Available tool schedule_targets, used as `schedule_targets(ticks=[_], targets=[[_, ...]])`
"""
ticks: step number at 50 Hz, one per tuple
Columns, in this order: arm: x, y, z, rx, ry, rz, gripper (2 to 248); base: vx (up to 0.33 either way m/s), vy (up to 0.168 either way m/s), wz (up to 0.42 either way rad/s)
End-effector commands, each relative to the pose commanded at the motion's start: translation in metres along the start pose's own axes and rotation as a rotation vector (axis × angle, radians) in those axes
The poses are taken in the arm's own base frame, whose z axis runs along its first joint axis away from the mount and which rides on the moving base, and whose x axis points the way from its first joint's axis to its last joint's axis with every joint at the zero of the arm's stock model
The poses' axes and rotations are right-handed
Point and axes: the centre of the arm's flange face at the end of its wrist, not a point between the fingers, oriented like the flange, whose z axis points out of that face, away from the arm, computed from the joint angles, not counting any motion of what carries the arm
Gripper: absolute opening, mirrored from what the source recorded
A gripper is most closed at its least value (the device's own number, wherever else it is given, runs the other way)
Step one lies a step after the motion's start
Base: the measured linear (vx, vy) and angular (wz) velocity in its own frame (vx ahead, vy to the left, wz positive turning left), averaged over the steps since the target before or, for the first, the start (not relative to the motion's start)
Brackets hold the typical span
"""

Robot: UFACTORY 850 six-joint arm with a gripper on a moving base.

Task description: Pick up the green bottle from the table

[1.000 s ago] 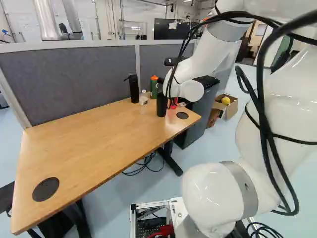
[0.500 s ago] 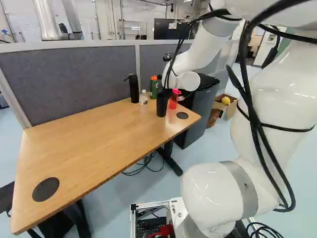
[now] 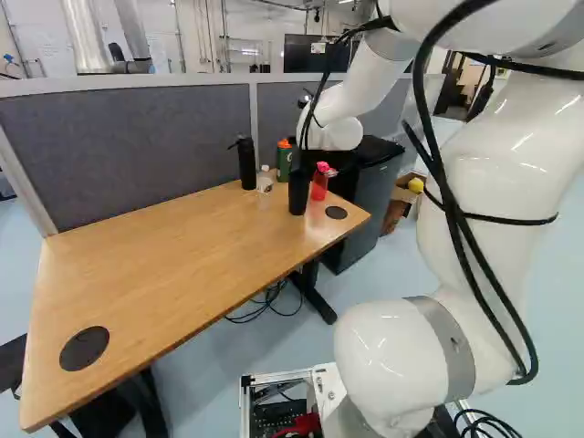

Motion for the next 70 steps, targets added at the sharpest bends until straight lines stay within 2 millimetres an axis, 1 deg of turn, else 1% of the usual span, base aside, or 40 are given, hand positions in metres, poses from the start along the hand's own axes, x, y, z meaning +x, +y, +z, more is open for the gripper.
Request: schedule_targets(ticks=[19, 37, 61, 70], targets=[[0.018, -0.002, 0.024, 0.003, -0.104, -0.001, 247, 0.000, 0.000, 0.000], [0.033, -0.009, 0.044, 0.014, -0.218, -0.009, 247, 0.000, 0.000, 0.000], [0.032, -0.021, 0.081, 0.031, -0.400, -0.042, 247, 0.000, 0.000, 0.000], [0.035, -0.025, 0.096, 0.037, -0.415, -0.049, 247, 0.000, 0.000, 0.000]])
